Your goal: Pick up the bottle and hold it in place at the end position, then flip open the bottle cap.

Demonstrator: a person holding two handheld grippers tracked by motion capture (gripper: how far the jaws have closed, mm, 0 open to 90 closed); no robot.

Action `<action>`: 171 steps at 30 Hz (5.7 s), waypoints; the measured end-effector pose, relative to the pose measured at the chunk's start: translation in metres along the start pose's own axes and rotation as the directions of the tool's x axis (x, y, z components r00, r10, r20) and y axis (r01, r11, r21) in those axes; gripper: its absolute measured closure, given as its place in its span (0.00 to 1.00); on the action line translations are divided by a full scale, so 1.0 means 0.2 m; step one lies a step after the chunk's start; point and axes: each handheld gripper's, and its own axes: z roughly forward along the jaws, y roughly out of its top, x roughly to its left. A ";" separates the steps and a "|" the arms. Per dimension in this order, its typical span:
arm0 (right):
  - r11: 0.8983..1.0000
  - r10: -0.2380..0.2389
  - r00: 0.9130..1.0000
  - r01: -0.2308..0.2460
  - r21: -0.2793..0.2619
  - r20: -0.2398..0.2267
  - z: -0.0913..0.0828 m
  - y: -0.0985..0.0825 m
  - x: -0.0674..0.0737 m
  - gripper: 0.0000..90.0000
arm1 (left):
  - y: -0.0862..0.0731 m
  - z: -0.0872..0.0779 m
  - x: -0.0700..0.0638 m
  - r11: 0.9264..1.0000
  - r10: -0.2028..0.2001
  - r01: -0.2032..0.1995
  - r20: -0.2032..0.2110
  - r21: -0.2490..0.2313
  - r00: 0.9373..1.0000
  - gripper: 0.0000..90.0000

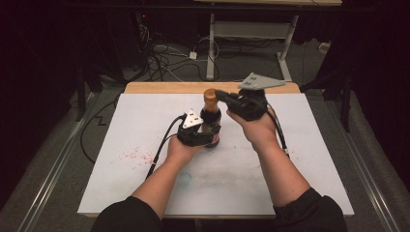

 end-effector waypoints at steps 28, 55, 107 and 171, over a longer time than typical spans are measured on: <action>0.971 -0.059 0.997 0.047 0.236 0.044 0.03 -0.11 -0.02 1.00 | -0.01 -0.01 0.01 1.000 -0.009 0.010 0.014 -0.024 1.000 0.33; 0.974 -0.048 0.998 0.038 0.222 0.044 0.06 -0.08 -0.02 1.00 | 0.00 -0.01 0.03 0.999 -0.032 0.032 0.014 -0.025 0.999 0.33; 0.980 -0.061 0.997 0.050 0.192 0.050 0.08 -0.04 -0.01 1.00 | -0.01 -0.02 0.03 0.998 -0.037 0.038 0.016 -0.041 0.999 0.33; 0.980 0.023 0.997 -0.037 0.196 0.073 -0.01 -0.29 -0.12 0.85 | -0.01 -0.02 0.03 0.998 -0.042 0.043 0.019 -0.041 0.999 0.32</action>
